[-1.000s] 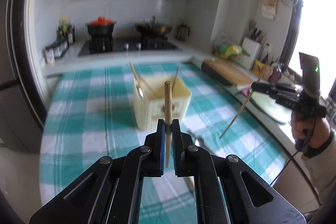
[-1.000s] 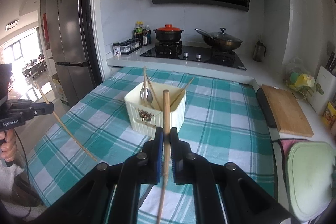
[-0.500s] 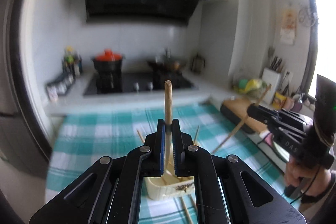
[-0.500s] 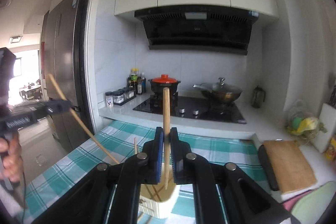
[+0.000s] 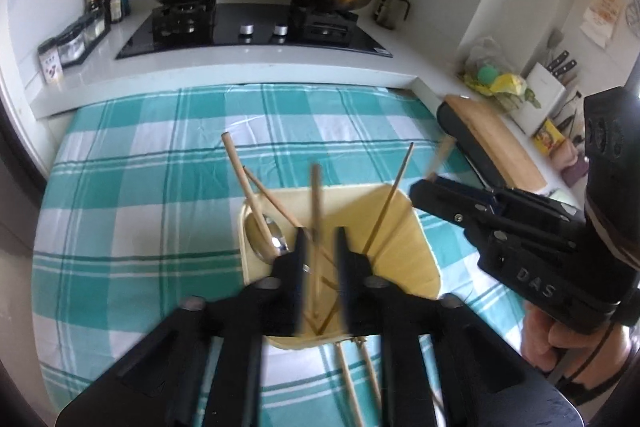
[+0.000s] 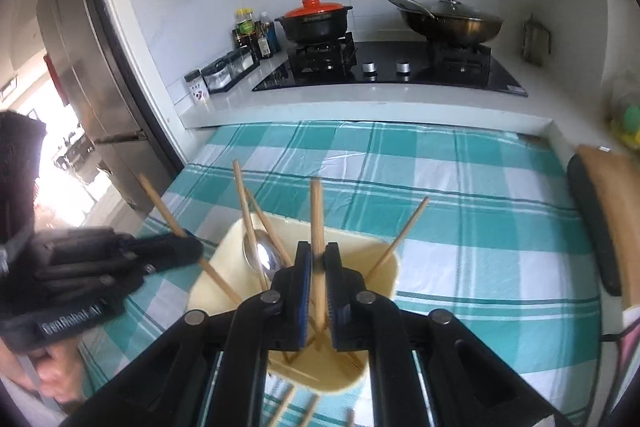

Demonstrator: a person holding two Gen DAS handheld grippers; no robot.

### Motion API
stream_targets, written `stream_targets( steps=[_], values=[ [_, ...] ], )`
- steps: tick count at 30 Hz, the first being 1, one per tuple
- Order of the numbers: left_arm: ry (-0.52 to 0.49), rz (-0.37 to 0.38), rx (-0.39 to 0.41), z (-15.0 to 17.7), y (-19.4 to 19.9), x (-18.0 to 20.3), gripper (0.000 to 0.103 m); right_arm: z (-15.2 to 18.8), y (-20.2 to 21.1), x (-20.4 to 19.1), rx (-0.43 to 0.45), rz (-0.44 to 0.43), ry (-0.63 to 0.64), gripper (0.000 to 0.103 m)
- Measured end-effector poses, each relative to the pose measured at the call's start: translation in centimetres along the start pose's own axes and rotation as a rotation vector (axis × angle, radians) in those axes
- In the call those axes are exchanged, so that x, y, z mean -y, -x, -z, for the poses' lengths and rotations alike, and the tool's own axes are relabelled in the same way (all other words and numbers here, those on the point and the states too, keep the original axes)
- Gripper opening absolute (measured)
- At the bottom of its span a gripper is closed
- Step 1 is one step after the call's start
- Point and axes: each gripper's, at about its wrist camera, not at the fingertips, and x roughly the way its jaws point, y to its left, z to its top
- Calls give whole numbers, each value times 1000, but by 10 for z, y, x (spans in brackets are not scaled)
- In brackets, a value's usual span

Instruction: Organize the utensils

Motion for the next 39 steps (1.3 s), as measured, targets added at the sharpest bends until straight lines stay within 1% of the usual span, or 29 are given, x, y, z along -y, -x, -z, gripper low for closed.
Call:
stream_targets(
  steps=[1, 2, 3, 5, 6, 7, 8, 9, 11, 12, 13, 14, 15, 16, 17, 18, 20, 23, 26, 29, 32, 36, 39],
  values=[
    [9, 9, 18, 2, 10, 0, 51, 0, 3, -1, 11, -8, -11, 37],
    [7, 11, 46, 6, 22, 1, 68, 0, 13, -1, 40, -18, -32, 45],
    [-6, 3, 69, 9, 33, 2, 75, -1, 21, -3, 71, -25, -40, 48],
    [-42, -27, 83, 15, 53, 4, 81, 1, 45, -8, 112, -21, -12, 48],
    [-57, -41, 80, 20, 60, 3, 86, 2, 54, -11, 123, -11, 15, 48],
    [-72, -58, 73, 29, 69, 1, 89, 6, 64, -13, 131, 6, 43, 48],
    [-80, -74, 62, 41, 77, -2, 94, 16, 78, -16, 136, 31, 85, 49],
    [-83, -82, 50, 52, 82, -5, 97, 22, 85, -17, 133, 45, 110, 52],
    [-71, -78, 14, 85, 85, -13, 97, 52, 101, -15, 105, 85, 171, 57],
    [-61, -73, -3, 101, 83, -16, 97, 67, 104, -13, 90, 95, 186, 57],
    [-44, -77, -25, 125, 77, -21, 97, 85, 106, -10, 72, 107, 198, 57],
    [-30, -87, -34, 142, 73, -24, 97, 109, 106, -4, 49, 125, 205, 57],
    [-14, -98, -42, 159, 67, -27, 97, 125, 106, 1, 35, 136, 203, 57],
    [7, -111, -51, 182, 57, -29, 97, 148, 104, 9, 11, 147, 191, 57],
    [21, -128, -52, 197, 49, -30, 97, 174, 99, 19, -23, 162, 165, 57],
    [32, -161, -53, 213, 39, -31, 97, 190, 96, 25, -44, 172, 146, 57],
    [52, -196, -49, 231, 25, -31, 96, 230, 86, 44, -96, 220, 90, 57],
    [111, -215, -18, 244, 8, -32, 96, 266, 82, 64, -122, 272, 28, 57],
    [126, -222, 8, 247, -3, -31, 96, 285, 81, 80, -125, 319, -10, 57],
    [105, -256, -21, 249, -16, -28, 96, 292, 78, 95, -124, 346, -62, 57],
    [89, -281, -16, 251, -16, -28, 96, 295, 79, 100, -95, 351, -92, 57],
    [88, -306, -20, 252, -18, -29, 98, 295, 76, 97, -100, 364, -81, 58],
    [51, -343, -45, 253, -24, -22, 101, 296, 77, 96, -101, 368, -77, 59]
  ],
)
